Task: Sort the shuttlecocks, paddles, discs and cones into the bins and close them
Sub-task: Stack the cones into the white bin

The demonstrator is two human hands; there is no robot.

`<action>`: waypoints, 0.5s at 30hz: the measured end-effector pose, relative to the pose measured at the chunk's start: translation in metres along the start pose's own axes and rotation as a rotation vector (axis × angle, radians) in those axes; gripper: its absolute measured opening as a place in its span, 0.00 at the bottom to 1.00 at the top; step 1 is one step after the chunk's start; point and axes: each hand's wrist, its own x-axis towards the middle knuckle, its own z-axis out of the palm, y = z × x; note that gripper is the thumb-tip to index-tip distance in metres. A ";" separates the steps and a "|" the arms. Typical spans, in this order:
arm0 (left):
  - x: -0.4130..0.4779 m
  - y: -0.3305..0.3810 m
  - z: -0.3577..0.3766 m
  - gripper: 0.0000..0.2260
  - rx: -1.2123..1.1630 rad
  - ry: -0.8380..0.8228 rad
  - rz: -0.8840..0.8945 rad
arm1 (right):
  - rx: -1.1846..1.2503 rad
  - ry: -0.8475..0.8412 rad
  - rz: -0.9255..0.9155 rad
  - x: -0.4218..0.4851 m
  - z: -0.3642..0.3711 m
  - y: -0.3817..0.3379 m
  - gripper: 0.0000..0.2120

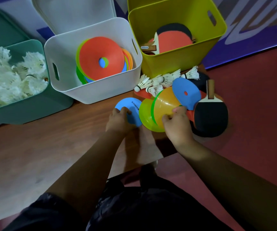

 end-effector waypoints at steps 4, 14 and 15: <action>-0.010 -0.001 0.005 0.39 0.090 -0.067 -0.026 | 0.030 0.015 0.053 -0.001 -0.004 0.007 0.17; -0.014 -0.013 0.006 0.35 0.470 0.066 0.175 | -0.047 -0.024 0.036 -0.009 -0.007 0.010 0.09; -0.013 -0.013 0.005 0.36 0.484 0.061 0.231 | -0.045 -0.011 0.006 -0.010 -0.006 0.009 0.07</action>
